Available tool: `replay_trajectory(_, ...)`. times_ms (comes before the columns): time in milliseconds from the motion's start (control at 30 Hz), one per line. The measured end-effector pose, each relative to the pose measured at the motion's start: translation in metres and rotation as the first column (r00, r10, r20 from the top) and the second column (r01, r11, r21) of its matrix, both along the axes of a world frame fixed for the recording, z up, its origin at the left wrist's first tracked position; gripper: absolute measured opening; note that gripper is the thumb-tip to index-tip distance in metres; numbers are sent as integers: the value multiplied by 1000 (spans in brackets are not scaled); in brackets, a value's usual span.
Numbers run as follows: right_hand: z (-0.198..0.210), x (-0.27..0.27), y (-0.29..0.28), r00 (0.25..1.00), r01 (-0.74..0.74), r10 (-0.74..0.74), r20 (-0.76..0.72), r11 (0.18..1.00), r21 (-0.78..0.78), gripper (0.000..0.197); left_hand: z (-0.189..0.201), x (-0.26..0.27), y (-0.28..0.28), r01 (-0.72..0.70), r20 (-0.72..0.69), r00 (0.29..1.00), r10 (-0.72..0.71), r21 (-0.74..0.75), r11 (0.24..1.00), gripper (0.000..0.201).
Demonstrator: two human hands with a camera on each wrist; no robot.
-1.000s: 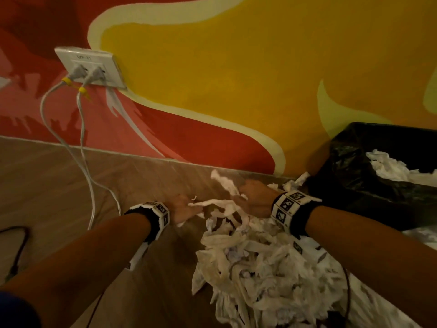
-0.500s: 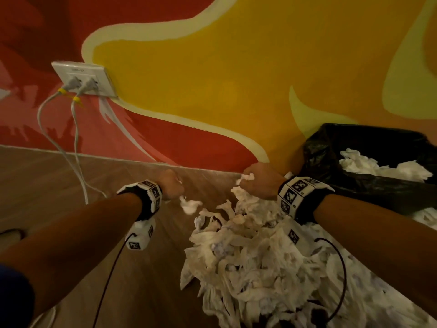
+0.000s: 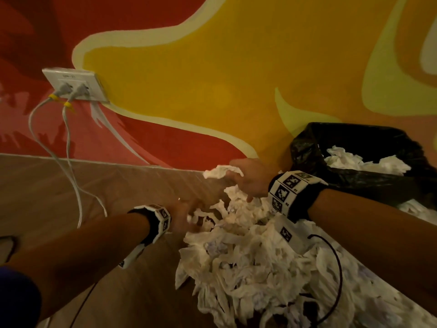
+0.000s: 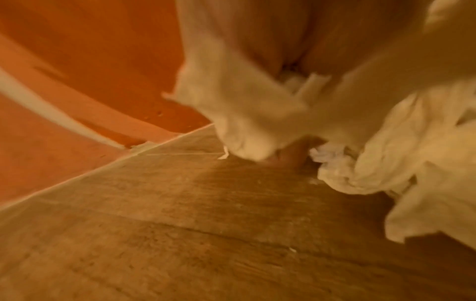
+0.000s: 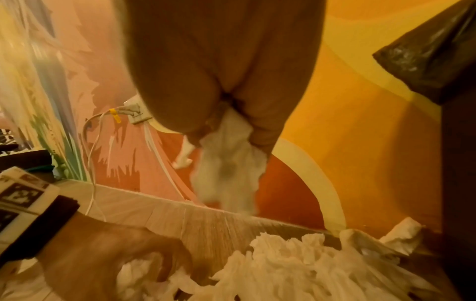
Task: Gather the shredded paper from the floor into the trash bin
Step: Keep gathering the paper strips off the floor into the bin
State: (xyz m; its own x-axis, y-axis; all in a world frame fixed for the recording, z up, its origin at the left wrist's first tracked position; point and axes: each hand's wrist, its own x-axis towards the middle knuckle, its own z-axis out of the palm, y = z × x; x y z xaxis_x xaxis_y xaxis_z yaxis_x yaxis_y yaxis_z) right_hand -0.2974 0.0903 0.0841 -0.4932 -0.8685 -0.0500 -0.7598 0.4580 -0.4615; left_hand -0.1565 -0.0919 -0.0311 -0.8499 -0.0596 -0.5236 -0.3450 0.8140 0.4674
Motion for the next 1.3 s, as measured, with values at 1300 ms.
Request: replay_trajectory(1300, -26, -7, 46, 995, 86, -97, 21, 951, 297, 21, -14, -31, 7, 282, 36, 959, -280, -52, 958, 33)
